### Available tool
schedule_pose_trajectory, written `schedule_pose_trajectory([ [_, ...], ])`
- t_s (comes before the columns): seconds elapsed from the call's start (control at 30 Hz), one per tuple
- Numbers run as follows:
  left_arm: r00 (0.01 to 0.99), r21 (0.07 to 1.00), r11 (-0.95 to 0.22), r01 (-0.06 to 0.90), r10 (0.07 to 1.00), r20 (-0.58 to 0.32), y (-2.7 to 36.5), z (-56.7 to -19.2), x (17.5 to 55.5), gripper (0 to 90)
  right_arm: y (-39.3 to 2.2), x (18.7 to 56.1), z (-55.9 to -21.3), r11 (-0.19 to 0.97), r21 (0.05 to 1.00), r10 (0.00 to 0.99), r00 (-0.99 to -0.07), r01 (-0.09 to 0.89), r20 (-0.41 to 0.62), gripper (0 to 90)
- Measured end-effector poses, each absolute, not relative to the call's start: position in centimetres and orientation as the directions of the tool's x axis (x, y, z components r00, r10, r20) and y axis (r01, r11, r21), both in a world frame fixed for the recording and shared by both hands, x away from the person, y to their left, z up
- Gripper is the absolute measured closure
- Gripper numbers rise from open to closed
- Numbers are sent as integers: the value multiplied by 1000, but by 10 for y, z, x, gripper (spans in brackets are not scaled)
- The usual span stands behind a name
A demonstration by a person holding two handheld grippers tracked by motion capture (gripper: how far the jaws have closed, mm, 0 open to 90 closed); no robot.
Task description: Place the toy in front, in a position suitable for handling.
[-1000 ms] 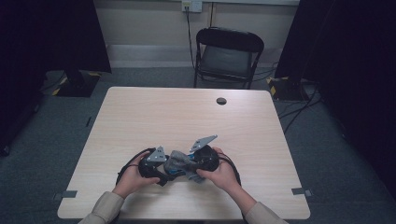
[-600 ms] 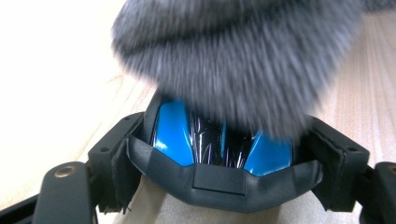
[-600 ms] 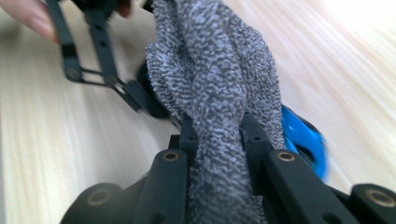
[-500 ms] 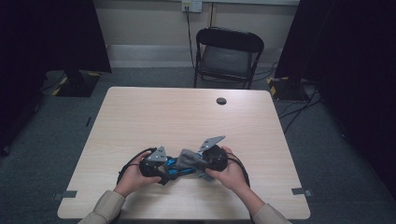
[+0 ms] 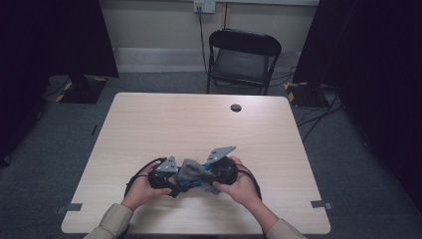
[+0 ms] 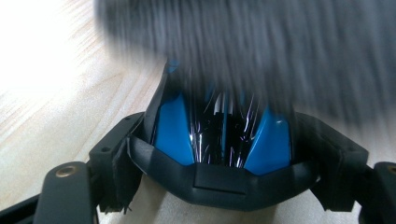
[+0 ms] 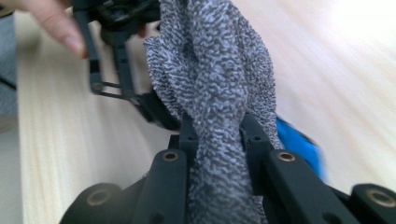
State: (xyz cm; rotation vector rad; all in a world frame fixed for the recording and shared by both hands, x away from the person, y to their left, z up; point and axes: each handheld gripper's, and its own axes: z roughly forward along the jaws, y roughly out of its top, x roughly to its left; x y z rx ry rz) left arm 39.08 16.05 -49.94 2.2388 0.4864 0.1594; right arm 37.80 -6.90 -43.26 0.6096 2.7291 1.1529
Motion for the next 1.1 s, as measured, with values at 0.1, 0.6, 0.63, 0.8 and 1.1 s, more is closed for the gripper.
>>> schedule_pose_trajectory([
  [0.1,916,755,-585,295,398,-49,161,-499,391,228,-55,376,-446,672,677,385,-923,299,25,754],
  [0.6,917,754,-589,291,396,-44,160,-499,390,228,-80,382,-446,646,682,442,-897,343,32,752],
  [0.63,917,754,-590,290,396,-44,160,-499,390,228,-82,383,-447,646,682,446,-894,344,29,752],
  [0.8,917,754,-588,293,396,-48,160,-500,390,228,-97,387,-447,640,673,481,-876,371,24,752],
  [1.1,917,754,-588,294,397,-48,160,-500,390,228,-126,398,-455,617,657,550,-835,432,32,751],
])
